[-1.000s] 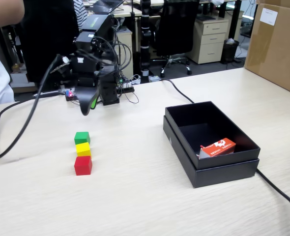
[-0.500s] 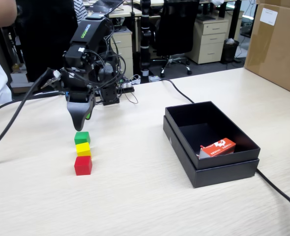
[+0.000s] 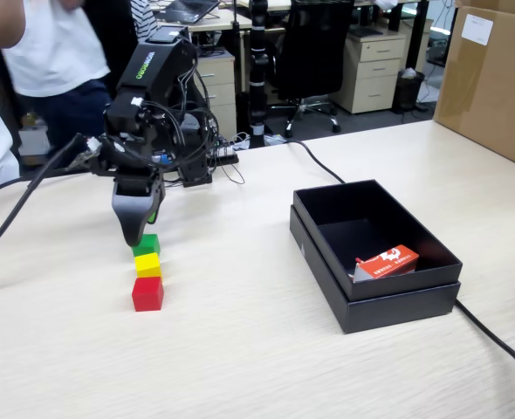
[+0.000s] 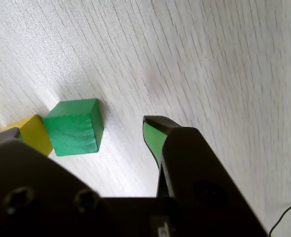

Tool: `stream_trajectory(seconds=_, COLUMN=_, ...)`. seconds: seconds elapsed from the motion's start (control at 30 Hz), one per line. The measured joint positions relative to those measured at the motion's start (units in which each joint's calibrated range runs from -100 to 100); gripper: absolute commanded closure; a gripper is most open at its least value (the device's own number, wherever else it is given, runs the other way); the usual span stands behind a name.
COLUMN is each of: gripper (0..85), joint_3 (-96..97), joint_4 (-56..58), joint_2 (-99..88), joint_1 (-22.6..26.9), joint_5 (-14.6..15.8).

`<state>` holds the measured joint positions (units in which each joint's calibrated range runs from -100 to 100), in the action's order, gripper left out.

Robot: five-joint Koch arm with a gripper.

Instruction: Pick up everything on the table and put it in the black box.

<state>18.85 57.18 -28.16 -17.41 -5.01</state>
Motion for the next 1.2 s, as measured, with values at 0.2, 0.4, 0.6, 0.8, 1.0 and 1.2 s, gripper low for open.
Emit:
stream_trajectory(seconds=0.2, gripper=37.6, joint_3=-1.1, joint_4=-0.23, joint_2=3.11, joint_1=-0.34, joint_5=0.0)
stream_trajectory(seconds=0.4, gripper=38.2, joint_3=-1.28, joint_4=-0.23, joint_2=5.83, joint_1=-0.59, joint_5=0.0)
stream_trajectory(seconds=0.6, gripper=42.0, joint_3=-1.28, joint_4=-0.39, joint_2=8.93, joint_1=-0.63, joint_5=-0.05)
stream_trajectory(seconds=0.8, gripper=42.0, joint_3=-1.46, joint_4=-0.62, joint_2=12.3, joint_1=-0.05, joint_5=0.05)
stream_trajectory(seconds=1.0, gripper=56.3, joint_3=-2.1, joint_4=-0.54, joint_2=13.2, joint_1=0.98, joint_5=0.39)
stream_trajectory(seconds=1.2, gripper=78.2, joint_3=-3.38, joint_4=-3.25, joint_2=13.2, joint_1=1.22, joint_5=0.78)
